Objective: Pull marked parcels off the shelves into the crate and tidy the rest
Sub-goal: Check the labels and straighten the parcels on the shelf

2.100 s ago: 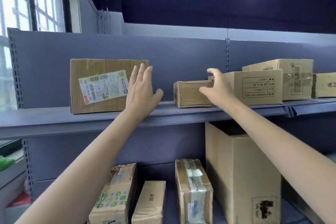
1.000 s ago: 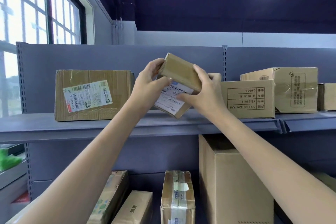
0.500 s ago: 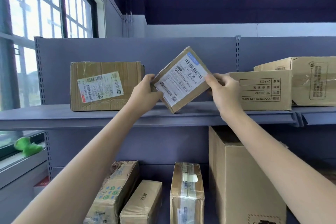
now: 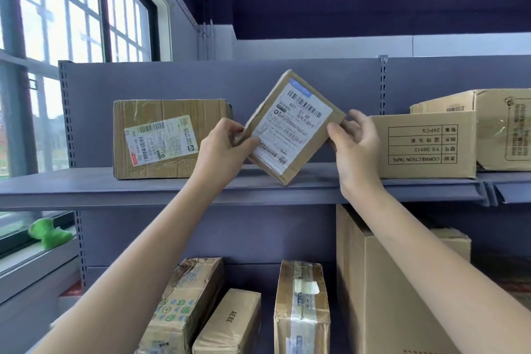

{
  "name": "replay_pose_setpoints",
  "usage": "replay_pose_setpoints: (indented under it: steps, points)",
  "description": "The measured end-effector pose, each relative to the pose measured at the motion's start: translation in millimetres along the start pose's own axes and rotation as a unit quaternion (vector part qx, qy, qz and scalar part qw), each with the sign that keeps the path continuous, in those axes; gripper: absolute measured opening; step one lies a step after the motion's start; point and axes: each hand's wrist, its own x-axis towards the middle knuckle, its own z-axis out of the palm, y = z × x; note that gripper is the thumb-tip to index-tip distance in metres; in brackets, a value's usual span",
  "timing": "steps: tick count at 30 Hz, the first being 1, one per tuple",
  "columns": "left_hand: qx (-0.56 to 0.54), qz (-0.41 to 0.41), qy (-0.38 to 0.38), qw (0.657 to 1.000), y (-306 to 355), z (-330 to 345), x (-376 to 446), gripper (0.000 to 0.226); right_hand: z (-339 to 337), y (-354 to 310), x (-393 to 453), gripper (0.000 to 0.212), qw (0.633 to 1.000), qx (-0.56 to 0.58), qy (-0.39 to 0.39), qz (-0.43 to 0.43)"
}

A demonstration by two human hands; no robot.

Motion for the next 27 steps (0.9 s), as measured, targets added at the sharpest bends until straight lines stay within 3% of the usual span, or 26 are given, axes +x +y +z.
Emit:
replay_pose_setpoints:
  steps: [5, 11, 13, 17, 21, 23, 25, 27]
  points:
    - [-0.051, 0.008, -0.043, 0.998, 6, -2, 0, 0.023, 11, -11, -3, 0.047, 0.998, -0.010, -0.044, -0.036]
    - [-0.124, -0.001, -0.046, 0.991, 12, -5, 7, 0.060, 16, -10, -1, 0.044, 0.982, -0.094, -0.147, -0.073]
    - [-0.110, 0.003, -0.048, 0.993, 7, -4, 8, 0.082, 14, -3, -2, 0.058, 0.970, -0.144, -0.183, -0.075]
    - [0.002, 0.043, -0.056, 0.998, 4, -2, 14, 0.094, 4, 11, -4, 0.079, 0.947, -0.207, -0.239, -0.051]
    - [0.163, 0.086, -0.055, 0.981, 16, -3, 33, 0.085, -5, 18, -11, 0.080, 0.915, -0.291, -0.277, -0.028]
    - [0.169, 0.105, -0.048, 0.979, 24, -2, 37, 0.074, -7, 18, -13, 0.077, 0.891, -0.353, -0.286, -0.035]
    - [0.140, 0.107, -0.011, 0.984, 26, -3, 39, 0.060, -6, 17, -13, 0.068, 0.898, -0.345, -0.268, -0.058]
    - [0.114, 0.100, 0.045, 0.987, 24, -7, 39, 0.049, -4, 16, -12, 0.063, 0.928, -0.283, -0.236, -0.053]
